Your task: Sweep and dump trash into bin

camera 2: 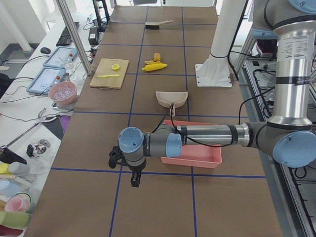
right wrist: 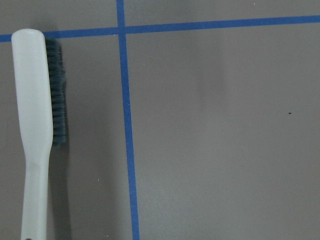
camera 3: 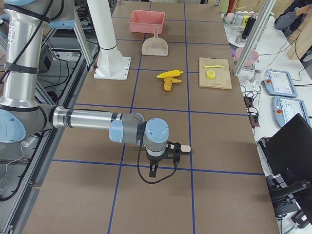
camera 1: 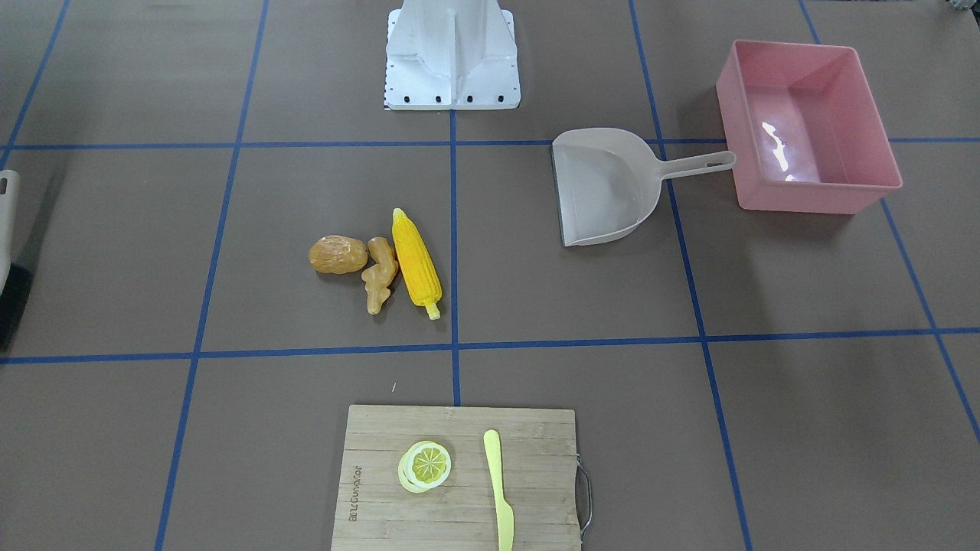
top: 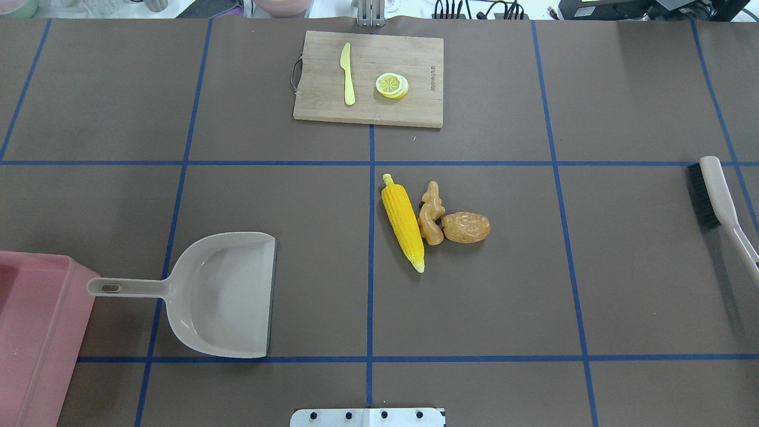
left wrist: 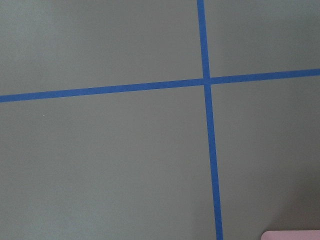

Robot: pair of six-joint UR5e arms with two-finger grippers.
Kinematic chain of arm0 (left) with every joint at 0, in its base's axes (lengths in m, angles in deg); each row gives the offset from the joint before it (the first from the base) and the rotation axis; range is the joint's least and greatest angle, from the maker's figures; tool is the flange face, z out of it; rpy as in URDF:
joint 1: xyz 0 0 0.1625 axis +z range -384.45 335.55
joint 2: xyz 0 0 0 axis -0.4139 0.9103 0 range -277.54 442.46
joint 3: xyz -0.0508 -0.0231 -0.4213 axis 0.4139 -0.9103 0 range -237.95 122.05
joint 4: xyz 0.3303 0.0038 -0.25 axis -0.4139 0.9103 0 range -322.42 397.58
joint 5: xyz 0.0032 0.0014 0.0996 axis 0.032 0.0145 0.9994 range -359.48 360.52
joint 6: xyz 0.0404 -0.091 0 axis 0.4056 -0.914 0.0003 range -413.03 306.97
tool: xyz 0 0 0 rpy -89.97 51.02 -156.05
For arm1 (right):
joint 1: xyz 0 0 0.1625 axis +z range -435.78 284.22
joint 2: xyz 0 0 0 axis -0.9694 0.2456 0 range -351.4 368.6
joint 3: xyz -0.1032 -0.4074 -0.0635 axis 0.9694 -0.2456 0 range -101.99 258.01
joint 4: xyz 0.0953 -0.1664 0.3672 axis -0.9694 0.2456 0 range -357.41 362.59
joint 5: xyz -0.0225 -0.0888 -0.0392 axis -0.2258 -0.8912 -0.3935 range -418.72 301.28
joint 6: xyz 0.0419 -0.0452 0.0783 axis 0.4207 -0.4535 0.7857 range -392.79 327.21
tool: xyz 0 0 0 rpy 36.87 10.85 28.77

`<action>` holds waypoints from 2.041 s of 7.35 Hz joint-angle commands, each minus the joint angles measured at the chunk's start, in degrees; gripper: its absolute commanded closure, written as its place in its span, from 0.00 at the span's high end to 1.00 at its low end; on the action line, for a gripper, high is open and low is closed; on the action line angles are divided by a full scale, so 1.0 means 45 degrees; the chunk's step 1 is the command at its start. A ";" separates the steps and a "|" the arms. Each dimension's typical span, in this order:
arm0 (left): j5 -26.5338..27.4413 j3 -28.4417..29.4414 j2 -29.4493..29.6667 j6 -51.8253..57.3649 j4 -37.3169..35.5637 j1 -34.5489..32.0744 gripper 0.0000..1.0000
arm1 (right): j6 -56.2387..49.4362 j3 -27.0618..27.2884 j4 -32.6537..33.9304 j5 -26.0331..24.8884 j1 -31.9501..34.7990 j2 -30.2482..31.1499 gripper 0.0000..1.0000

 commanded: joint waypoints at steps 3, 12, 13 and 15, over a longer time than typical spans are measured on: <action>0.0000 0.0000 -0.0007 -0.0015 -0.0001 0.0010 0.99 | 0.0126 0.0267 -0.0016 -0.0042 0.0000 -0.0169 1.00; 0.0019 -0.0059 0.0032 0.0024 -0.0020 -0.0009 0.99 | 0.3931 0.0230 -0.1656 0.0000 -0.4696 -0.0092 0.98; 0.0019 -0.0059 0.0032 0.0043 -0.0020 0.0010 0.99 | 0.3954 0.0036 -0.1656 -0.0293 -0.5036 -0.0112 0.98; 0.0039 -0.0059 0.0051 0.0083 -0.0020 0.0010 0.99 | 0.3955 -0.0607 -0.1637 -0.0316 -0.5622 -0.0654 0.98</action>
